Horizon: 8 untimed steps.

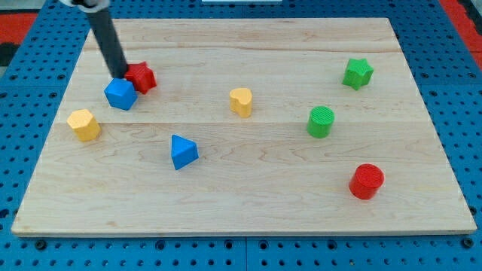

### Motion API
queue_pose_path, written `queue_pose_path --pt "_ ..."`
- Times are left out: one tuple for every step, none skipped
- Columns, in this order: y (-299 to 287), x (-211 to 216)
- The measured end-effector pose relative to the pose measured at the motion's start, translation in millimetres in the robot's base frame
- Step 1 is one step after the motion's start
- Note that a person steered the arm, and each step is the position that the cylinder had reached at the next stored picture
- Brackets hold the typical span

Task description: Move red star to the bottom center

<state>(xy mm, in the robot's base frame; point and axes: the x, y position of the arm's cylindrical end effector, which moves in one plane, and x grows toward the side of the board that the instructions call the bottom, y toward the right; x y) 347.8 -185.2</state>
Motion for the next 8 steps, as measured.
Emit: queue_pose_path --pt "37.5 35.8" --pt "56.8 22.8" --pt "41.4 5.9" --pt "32.6 -12.2" --pt "49.5 -24.9" --pt "82.5 -0.4" --pt "112.1 6.1" --pt "114.3 -2.5"
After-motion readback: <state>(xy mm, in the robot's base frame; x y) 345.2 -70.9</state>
